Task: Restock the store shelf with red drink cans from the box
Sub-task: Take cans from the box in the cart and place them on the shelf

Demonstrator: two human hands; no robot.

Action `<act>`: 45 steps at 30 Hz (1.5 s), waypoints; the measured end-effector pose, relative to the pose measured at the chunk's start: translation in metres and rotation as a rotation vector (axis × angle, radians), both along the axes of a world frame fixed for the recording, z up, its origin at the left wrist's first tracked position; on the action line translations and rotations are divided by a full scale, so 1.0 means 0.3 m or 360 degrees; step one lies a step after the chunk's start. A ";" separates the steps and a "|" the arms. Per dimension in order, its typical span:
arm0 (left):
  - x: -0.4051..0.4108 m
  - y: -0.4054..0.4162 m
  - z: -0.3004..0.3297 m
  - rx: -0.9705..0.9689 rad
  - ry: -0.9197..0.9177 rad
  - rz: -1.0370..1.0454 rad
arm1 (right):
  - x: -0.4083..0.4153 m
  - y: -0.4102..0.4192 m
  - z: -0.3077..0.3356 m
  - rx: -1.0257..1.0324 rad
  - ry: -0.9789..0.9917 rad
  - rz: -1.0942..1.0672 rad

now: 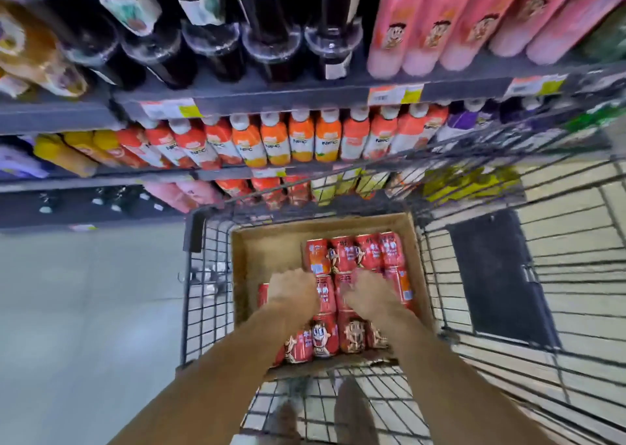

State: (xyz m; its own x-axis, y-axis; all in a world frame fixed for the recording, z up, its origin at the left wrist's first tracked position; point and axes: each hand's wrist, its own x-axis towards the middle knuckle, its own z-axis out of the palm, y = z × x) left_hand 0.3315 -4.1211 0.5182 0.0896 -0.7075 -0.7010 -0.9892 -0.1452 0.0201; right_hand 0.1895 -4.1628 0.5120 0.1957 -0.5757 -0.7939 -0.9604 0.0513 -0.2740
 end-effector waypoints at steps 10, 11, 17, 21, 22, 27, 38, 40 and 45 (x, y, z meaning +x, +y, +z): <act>0.030 -0.152 -0.382 -0.0013 0.0164 0.0380 | 0.035 -0.207 -0.418 -0.0014 0.0086 0.0064; 0.031 -0.153 -0.402 -0.0014 0.0149 0.0448 | 0.053 -0.209 -0.440 -0.0037 0.0090 0.0033; 0.053 -0.140 -0.578 -0.0184 0.0378 0.0956 | 0.153 -0.215 -0.531 -0.0072 0.0029 -0.0119; 0.045 -0.167 -0.558 -0.0160 0.0432 0.1286 | 0.151 -0.247 -0.571 -0.0086 0.0044 -0.0107; 0.049 -0.170 -0.573 -0.0129 0.0433 0.1368 | 0.153 -0.256 -0.571 -0.0096 0.0045 -0.0101; 0.058 -0.170 -0.592 -0.0119 0.0430 0.1580 | 0.150 -0.269 -0.563 -0.0022 0.0013 -0.0133; 0.101 -0.079 -0.253 -0.0313 0.0567 0.1582 | 0.093 -0.207 -0.267 -0.0154 -0.0227 -0.0167; 0.102 -0.041 -0.174 -0.0407 0.0660 0.1632 | 0.099 -0.181 -0.185 -0.0183 -0.0262 -0.0121; 0.137 0.085 0.044 -0.0594 0.0812 0.1707 | 0.149 -0.085 0.021 -0.0270 -0.0358 -0.0057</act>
State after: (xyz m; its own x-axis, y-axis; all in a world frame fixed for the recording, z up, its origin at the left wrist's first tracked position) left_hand 0.3725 -4.0958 0.5315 0.5216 -0.6090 -0.5975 -0.2422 -0.7772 0.5808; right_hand 0.2342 -4.1885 0.5183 0.3329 -0.7064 -0.6246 -0.8730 0.0195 -0.4874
